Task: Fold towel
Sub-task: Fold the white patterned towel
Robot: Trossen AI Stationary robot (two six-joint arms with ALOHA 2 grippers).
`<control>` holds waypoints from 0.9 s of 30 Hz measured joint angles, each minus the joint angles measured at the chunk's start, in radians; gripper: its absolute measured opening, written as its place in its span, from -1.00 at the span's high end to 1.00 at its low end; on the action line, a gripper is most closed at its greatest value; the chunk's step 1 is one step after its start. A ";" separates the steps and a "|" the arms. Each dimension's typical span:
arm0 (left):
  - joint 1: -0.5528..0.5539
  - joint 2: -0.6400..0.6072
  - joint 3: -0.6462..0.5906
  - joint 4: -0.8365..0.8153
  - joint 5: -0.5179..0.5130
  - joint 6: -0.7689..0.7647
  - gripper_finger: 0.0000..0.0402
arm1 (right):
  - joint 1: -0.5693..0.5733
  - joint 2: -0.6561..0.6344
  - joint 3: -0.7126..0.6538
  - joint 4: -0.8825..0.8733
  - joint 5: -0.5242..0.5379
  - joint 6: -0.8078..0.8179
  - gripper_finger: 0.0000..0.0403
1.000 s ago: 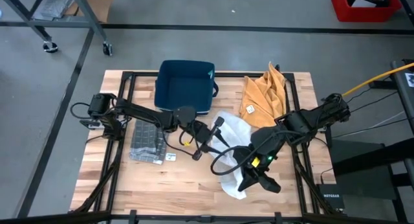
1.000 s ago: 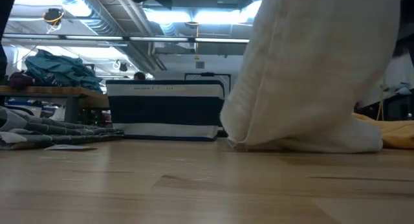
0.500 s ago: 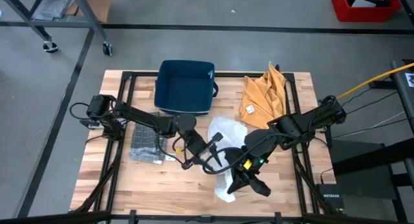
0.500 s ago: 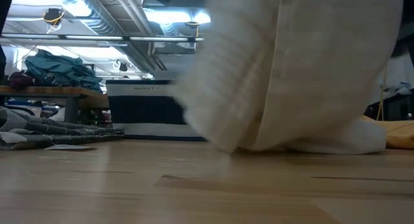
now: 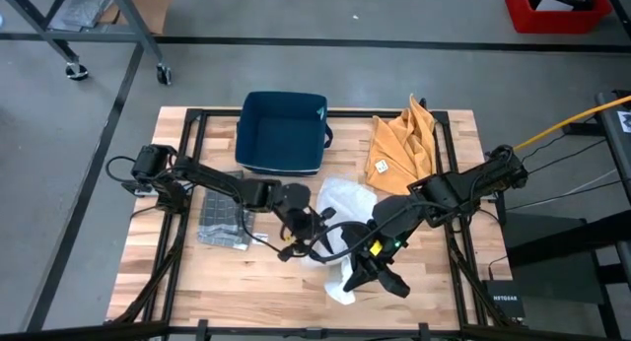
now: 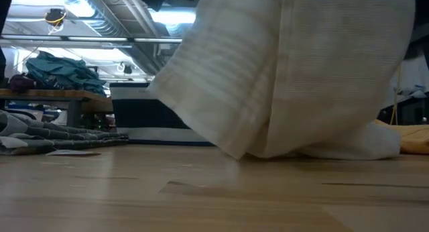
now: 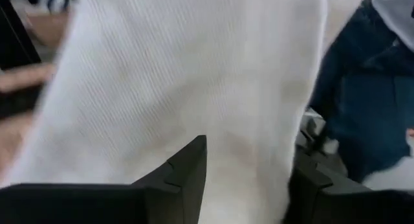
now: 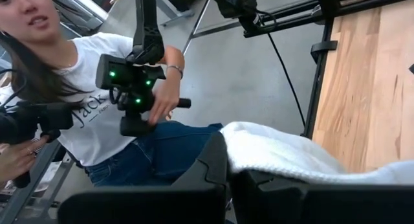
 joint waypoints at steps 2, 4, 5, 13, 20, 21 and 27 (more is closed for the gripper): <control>-0.006 0.000 0.000 -0.051 0.000 -0.004 0.39 | 0.000 0.000 0.000 -0.005 0.000 0.000 0.98; -0.011 0.000 0.000 -0.102 0.000 -0.004 0.45 | 0.000 0.000 0.000 -0.018 0.000 -0.001 0.98; -0.014 0.000 0.000 -0.124 0.000 -0.005 0.49 | 0.000 0.000 0.000 -0.021 0.000 -0.001 0.98; -0.020 0.000 0.000 -0.310 0.000 -0.066 0.69 | 0.000 0.000 0.000 -0.022 -0.001 -0.001 0.98; -0.020 0.000 0.000 -0.470 0.000 -0.067 0.68 | 0.000 0.000 0.000 -0.023 -0.001 -0.001 0.98; -0.020 0.000 0.000 -0.485 0.000 -0.068 0.68 | 0.000 0.000 0.000 -0.023 -0.001 -0.001 0.98; -0.020 0.000 0.000 -0.575 -0.003 -0.077 0.71 | 0.000 0.000 0.000 -0.023 -0.001 -0.001 0.98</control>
